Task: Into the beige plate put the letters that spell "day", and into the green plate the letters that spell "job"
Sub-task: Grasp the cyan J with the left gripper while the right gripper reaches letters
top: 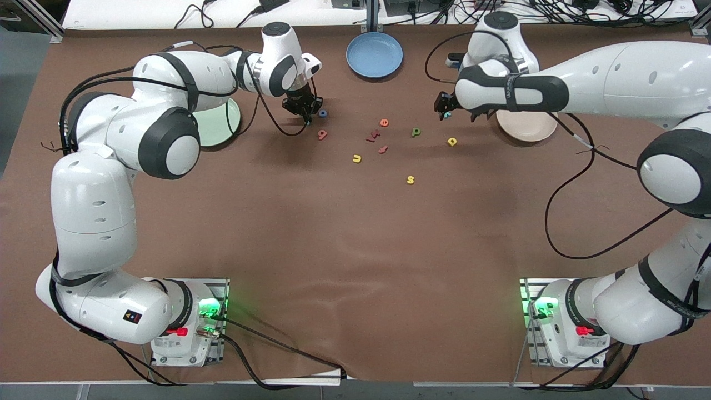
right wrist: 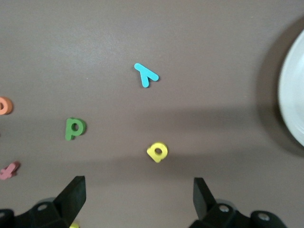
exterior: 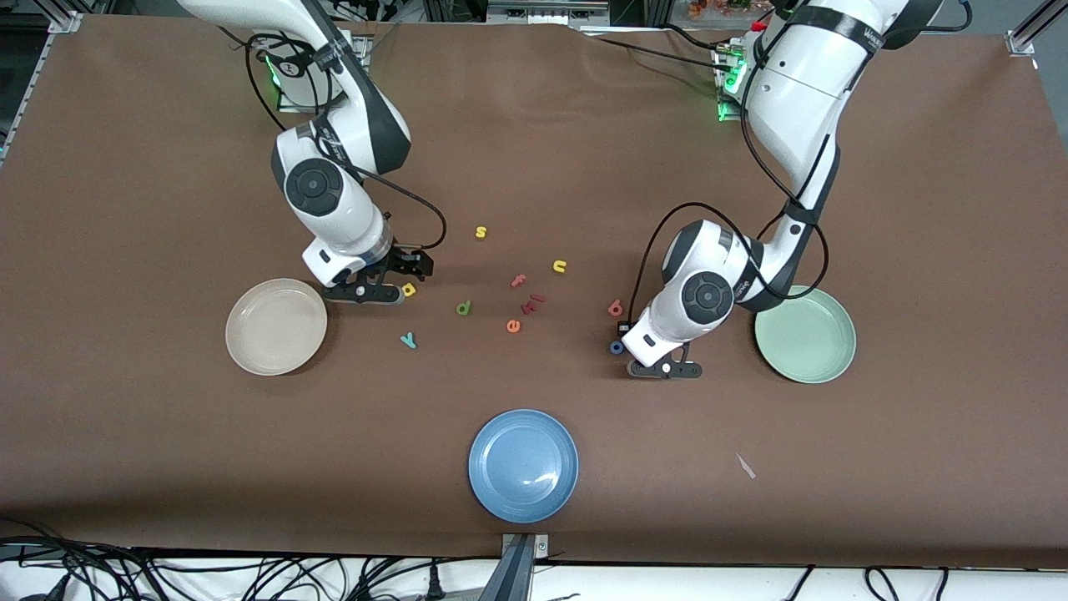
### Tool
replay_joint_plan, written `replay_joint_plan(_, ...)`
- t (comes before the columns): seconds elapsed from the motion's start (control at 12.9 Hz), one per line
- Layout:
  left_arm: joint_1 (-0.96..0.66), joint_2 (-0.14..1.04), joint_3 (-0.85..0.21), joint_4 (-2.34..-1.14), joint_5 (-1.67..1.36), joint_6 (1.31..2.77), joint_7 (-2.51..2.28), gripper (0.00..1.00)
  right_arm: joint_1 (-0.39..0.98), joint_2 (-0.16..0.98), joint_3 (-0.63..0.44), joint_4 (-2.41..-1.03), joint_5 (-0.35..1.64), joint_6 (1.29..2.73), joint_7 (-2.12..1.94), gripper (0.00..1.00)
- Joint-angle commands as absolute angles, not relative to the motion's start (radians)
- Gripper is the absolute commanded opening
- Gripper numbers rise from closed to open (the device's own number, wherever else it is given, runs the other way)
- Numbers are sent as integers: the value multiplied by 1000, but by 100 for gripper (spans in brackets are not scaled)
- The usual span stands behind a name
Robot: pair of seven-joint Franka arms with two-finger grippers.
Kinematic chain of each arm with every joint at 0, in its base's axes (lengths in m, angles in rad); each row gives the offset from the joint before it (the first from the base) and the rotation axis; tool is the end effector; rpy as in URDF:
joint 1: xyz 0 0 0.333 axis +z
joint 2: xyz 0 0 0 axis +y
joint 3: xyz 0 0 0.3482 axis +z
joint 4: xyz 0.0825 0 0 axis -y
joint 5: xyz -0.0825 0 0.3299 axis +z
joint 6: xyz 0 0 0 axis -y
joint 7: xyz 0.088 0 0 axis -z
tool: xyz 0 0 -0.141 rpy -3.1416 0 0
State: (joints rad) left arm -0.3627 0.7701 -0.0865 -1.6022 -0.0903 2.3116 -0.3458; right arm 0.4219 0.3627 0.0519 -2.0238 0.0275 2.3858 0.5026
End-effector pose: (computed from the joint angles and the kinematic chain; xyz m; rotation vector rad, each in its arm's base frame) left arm 0.6056 -0.2871 0.2017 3.0445 -0.0272 -0.1573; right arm 0.5117 0.2618 0.3048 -3.1077 0.0811 0.0277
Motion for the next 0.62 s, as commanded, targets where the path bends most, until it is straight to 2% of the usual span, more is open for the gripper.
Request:
replay_joint_plan(0.0,-377,773,-77,-1603,-94,2309,-350,4,426,402,49,-2081,11,2508,515,100)
replay_joint_plan(0.23,-364,747,-71,-1594,-94,2303,-347,4,425,440,49,-2086,11,2526,509,100)
replay_joint_plan(0.54,-258,629,-66,-1589,-92,2127,-272,4,423,480,49,-2085,11,2554,503,99)
